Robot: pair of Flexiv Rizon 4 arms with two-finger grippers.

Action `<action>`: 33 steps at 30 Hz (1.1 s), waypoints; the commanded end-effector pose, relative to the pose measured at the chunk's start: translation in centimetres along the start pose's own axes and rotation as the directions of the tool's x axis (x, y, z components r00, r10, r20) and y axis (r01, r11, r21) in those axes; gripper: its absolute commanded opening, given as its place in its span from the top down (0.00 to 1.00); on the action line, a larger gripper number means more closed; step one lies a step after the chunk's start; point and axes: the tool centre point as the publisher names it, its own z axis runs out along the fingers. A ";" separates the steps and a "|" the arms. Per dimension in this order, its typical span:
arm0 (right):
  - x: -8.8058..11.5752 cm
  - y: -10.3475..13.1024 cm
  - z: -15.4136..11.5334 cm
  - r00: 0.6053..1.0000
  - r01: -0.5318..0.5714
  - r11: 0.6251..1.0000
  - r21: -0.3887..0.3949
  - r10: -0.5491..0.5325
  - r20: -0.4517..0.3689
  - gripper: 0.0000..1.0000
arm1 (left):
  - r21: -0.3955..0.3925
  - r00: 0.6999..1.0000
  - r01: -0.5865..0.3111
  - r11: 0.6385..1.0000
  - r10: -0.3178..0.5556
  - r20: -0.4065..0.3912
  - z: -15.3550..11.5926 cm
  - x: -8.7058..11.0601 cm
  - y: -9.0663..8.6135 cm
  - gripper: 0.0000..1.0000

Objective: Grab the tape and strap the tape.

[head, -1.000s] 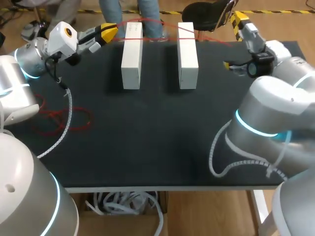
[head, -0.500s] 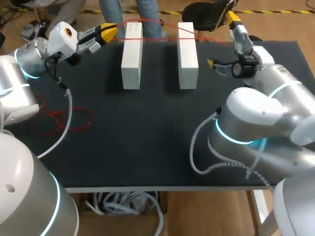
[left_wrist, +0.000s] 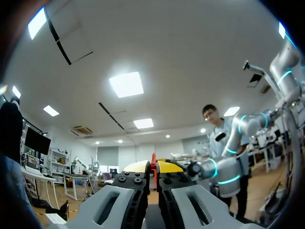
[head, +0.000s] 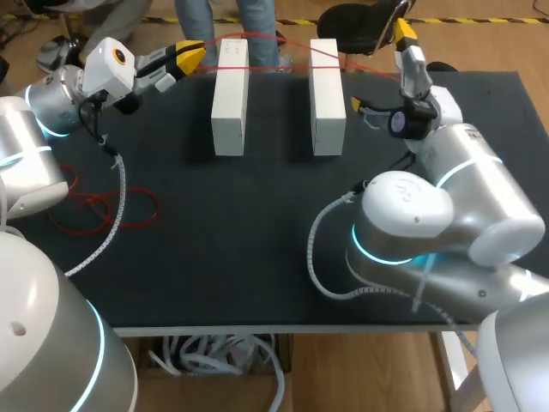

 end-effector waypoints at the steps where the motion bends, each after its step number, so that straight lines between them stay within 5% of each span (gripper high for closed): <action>1: 0.1 -0.5 0.4 1.000 -0.004 1.000 -0.017 0.003 -0.011 0.00 | 0.001 1.000 0.000 1.000 0.000 -0.002 0.0 -0.1 0.0 1.00; 33: 3.5 1.6 1.8 0.996 -0.039 0.996 -0.084 0.033 -0.080 0.00 | 0.001 1.000 0.000 1.000 0.000 -0.002 0.0 -0.1 0.0 1.00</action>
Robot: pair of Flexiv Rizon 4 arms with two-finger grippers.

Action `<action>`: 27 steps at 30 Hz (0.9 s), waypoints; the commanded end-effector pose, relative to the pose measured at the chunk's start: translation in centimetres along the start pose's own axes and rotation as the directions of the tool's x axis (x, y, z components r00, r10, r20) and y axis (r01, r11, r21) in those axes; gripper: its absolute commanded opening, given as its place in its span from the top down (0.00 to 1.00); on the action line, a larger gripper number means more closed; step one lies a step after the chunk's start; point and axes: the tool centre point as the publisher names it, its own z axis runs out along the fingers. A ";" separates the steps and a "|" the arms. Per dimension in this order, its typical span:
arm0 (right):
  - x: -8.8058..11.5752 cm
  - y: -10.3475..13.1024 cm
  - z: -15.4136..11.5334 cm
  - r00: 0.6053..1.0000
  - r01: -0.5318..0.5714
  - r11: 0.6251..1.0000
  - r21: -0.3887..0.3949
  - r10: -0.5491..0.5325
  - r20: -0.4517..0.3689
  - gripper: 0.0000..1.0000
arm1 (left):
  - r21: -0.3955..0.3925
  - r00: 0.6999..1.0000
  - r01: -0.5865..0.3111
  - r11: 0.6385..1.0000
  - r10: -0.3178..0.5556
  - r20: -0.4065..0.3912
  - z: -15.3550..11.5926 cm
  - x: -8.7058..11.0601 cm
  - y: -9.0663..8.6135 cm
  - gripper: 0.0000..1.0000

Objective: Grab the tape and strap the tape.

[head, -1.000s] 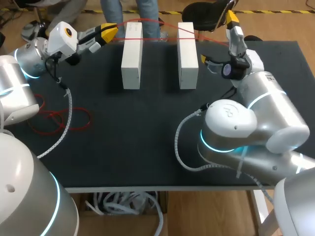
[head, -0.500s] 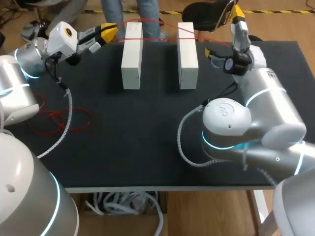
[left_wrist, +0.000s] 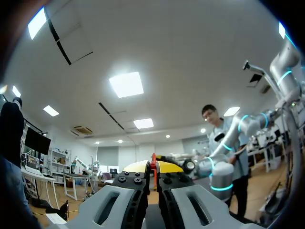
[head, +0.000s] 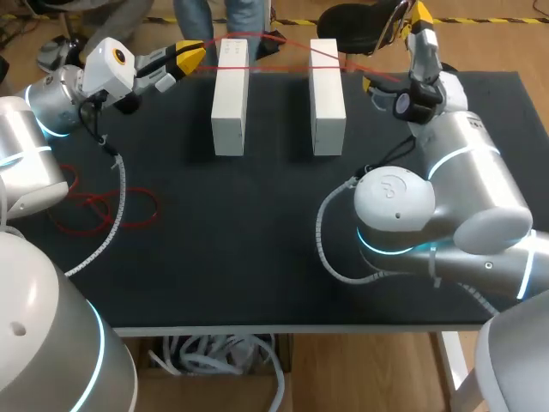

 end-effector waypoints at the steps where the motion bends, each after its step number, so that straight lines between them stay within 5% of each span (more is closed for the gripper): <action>1: 0.2 -0.4 0.2 1.000 -0.002 1.000 -0.002 0.002 -0.006 0.00 | 0.001 1.000 0.000 1.000 0.000 -0.002 0.0 -0.1 0.0 1.00; 8: 0.3 -0.4 0.2 1.000 -0.006 1.000 -0.002 0.006 -0.013 0.00 | 0.001 1.000 0.000 1.000 0.000 -0.002 0.0 -0.1 0.0 1.00; 12: 0.3 -0.3 0.1 1.000 -0.008 1.000 -0.005 0.008 -0.014 0.24 | 0.001 1.000 0.000 1.000 0.000 -0.002 0.0 -0.1 0.0 1.00; 14: 0.3 -0.4 0.1 1.000 -0.008 1.000 -0.006 0.008 -0.014 0.47 | 0.001 1.000 0.000 1.000 0.000 -0.002 0.0 -0.1 0.0 1.00; 16: 0.3 -0.4 0.0 1.000 -0.008 1.000 -0.005 0.008 -0.015 0.52 | 0.001 1.000 0.000 1.000 0.000 -0.002 0.0 -0.1 0.0 1.00; 27: 0.2 -0.9 -0.2 1.000 -0.009 1.000 0.000 0.009 -0.013 0.55 | 0.001 1.000 0.000 1.000 0.000 -0.002 0.0 -0.1 0.0 1.00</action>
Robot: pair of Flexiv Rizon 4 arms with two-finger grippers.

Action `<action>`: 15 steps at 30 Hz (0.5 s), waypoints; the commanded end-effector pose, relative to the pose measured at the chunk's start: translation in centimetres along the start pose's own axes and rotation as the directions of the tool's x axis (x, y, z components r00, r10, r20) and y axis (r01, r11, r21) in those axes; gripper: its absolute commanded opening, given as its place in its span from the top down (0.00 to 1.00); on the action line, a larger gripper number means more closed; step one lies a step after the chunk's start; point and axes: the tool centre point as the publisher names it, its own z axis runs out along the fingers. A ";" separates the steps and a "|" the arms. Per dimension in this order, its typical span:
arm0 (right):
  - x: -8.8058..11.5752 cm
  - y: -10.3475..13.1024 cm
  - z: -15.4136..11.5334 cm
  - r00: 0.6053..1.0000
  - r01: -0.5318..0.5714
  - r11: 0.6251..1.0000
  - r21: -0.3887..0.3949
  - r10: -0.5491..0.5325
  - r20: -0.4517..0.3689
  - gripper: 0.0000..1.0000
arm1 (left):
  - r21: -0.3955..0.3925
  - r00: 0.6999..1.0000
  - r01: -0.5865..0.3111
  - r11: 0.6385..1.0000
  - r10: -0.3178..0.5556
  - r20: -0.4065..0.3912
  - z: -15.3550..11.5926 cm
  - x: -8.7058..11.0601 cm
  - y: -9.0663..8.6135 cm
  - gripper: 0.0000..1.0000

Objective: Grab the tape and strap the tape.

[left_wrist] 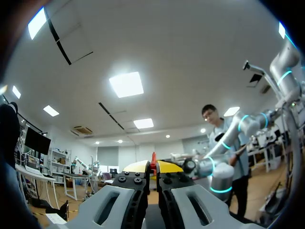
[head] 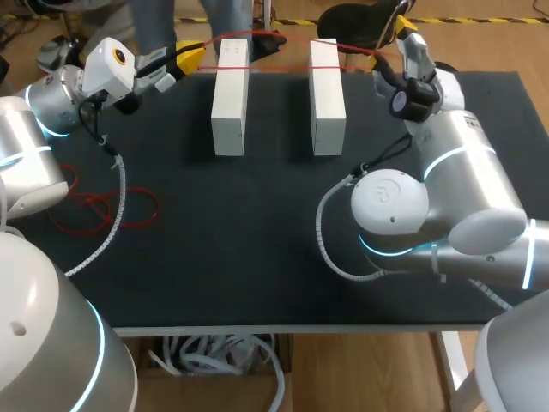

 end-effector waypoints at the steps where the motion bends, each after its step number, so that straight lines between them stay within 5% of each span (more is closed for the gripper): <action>1: 0.0 -0.2 -0.2 1.000 0.001 1.000 -0.004 -0.001 0.003 0.55 | 0.001 1.000 0.000 1.000 0.000 -0.002 0.0 -0.1 0.0 1.00; 15: -0.1 -0.4 -0.9 1.000 -0.002 1.000 -0.005 0.002 0.002 0.54 | 0.001 1.000 0.000 1.000 0.000 -0.002 0.0 -0.1 0.0 1.00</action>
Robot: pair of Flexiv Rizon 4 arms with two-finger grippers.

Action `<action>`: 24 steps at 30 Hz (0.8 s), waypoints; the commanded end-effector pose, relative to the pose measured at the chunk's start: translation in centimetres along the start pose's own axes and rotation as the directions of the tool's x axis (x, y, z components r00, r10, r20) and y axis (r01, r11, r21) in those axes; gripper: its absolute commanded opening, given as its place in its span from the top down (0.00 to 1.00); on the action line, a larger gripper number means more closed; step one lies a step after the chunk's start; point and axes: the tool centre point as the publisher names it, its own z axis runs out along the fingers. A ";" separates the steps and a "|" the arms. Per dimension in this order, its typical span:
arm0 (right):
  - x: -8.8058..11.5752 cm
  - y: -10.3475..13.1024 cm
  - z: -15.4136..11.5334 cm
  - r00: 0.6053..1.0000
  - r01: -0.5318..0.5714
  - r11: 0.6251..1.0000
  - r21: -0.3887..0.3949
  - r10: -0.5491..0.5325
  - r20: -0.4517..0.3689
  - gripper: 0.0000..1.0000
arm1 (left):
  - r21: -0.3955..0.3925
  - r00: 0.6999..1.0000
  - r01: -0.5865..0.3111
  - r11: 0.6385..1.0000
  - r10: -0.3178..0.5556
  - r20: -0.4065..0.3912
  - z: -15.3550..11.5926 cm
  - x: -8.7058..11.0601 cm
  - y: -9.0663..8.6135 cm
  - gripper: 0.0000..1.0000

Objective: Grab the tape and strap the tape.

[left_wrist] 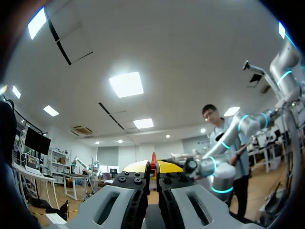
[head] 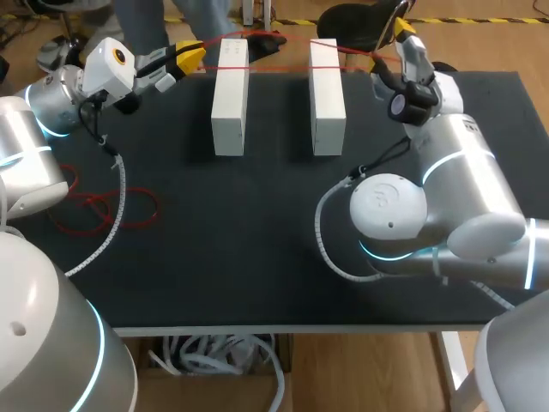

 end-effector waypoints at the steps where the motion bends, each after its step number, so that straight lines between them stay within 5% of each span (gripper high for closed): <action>1: 0.1 -0.1 -0.2 1.000 0.001 1.000 -0.005 -0.001 0.003 0.54 | 0.001 1.000 0.000 1.000 0.000 -0.002 0.0 -0.1 0.0 1.00; 20: 0.0 -0.3 -0.7 1.000 0.004 1.000 -0.007 -0.004 0.005 0.60 | 0.001 1.000 0.000 1.000 0.000 -0.002 0.0 -0.1 0.0 1.00; 24: 0.0 -0.4 -0.7 1.000 0.006 1.000 -0.008 -0.006 0.005 0.76 | 0.001 1.000 0.000 1.000 0.000 -0.002 0.0 -0.1 0.0 1.00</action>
